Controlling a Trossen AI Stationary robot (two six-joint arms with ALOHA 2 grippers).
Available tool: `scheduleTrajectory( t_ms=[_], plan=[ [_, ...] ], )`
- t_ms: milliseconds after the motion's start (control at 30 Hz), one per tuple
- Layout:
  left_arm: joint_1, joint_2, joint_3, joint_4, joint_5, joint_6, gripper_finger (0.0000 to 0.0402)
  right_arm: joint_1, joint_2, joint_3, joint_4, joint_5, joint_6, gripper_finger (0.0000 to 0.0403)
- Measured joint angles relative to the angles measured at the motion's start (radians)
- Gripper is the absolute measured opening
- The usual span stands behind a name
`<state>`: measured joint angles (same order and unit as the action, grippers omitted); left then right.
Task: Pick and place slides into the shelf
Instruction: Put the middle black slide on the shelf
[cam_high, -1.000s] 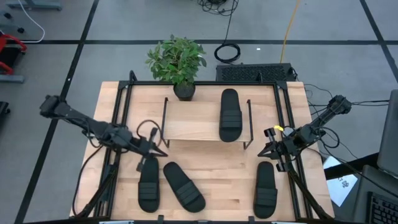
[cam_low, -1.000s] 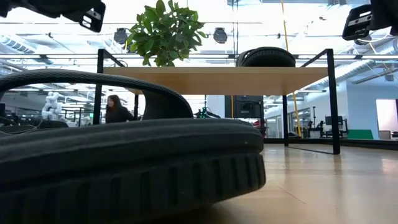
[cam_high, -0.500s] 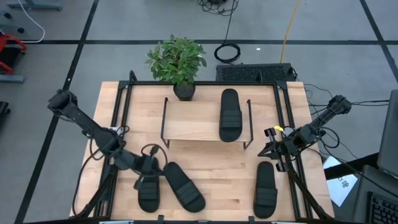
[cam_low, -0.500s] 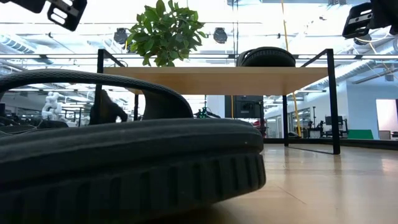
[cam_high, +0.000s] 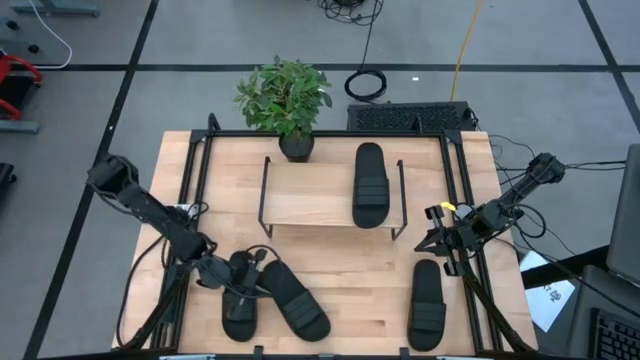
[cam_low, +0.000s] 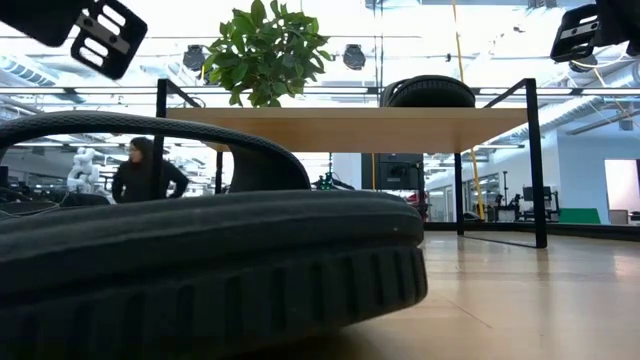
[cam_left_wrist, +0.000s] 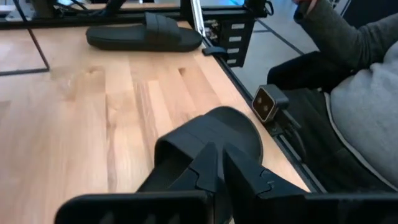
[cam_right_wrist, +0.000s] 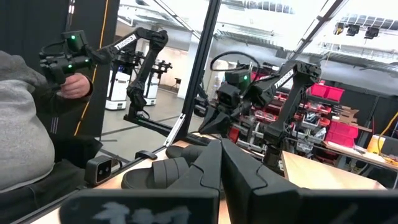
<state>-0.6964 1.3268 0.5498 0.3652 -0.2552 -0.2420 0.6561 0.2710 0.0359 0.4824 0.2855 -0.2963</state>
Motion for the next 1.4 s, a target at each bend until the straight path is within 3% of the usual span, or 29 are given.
scheduleTrajectory(
  t_ms=[233, 633, 800, 1400],
  plan=[
    [0.008, 0.04, 0.0, 0.008, 0.021, -0.084, 0.0074, 0.0, 0.0, 0.0, 0.0, 0.0, 0.0, 0.0],
    [0.046, 0.043, 0.0, 0.043, 0.023, -0.226, 0.0244, 0.0, 0.0, 0.0, 0.0, 0.0, 0.027, 0.0],
    [0.054, 0.077, -0.001, 0.05, 0.02, -0.342, 0.029, 0.0, 0.0, 0.0, 0.0, 0.0, 0.027, 0.0],
    [0.002, 0.303, -0.001, 0.209, 0.027, -0.464, 0.0308, 0.0, 0.0, 0.0, 0.0, 0.0, 0.027, 0.0]
  ],
)
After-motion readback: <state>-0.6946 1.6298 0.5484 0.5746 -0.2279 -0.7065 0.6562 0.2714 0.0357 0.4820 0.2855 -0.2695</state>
